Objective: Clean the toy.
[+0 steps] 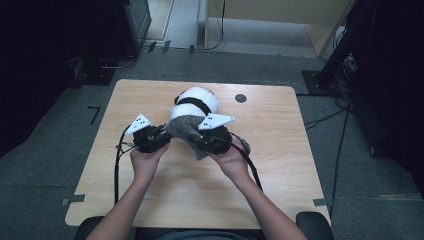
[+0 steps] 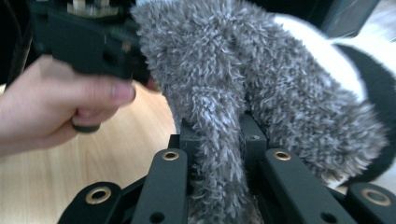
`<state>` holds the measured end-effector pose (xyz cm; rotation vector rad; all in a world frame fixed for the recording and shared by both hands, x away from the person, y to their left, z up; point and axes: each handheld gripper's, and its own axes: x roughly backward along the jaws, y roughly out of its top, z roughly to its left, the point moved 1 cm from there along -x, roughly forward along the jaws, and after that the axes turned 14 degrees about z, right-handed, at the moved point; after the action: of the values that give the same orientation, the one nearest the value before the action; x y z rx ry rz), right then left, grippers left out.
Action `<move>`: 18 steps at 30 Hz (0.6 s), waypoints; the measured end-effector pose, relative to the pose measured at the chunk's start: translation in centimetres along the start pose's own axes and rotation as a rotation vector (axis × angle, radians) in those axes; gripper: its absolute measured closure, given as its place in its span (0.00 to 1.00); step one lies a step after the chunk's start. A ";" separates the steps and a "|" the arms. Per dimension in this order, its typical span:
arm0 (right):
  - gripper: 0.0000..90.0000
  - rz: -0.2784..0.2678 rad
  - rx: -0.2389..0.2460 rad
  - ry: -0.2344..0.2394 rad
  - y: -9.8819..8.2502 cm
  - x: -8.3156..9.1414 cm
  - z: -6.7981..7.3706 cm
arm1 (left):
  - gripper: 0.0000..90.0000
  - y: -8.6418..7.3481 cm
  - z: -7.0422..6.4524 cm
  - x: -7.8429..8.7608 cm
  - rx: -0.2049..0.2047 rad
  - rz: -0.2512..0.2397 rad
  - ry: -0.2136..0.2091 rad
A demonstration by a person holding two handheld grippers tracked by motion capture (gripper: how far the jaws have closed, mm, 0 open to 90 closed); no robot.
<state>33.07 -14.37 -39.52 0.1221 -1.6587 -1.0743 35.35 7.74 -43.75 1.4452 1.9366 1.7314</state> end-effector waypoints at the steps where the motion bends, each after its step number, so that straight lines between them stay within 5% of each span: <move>1: 0.87 0.006 0.003 0.005 -0.2 -0.3 0.0 | 0.74 0.0 0.0 0.0 -0.001 0.001 0.002; 11: 0.87 0.071 0.002 0.042 -2.0 -2.5 -0.2 | 0.75 0.2 0.4 0.3 0.019 -0.015 0.009; 18: 0.87 0.132 0.017 0.018 -2.7 -4.3 -0.1 | 0.74 0.3 0.5 0.7 0.032 -0.040 -0.006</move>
<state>33.71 -13.58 -44.54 0.0321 -1.6362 -0.9571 35.48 8.58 -43.30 1.4102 1.9852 1.6840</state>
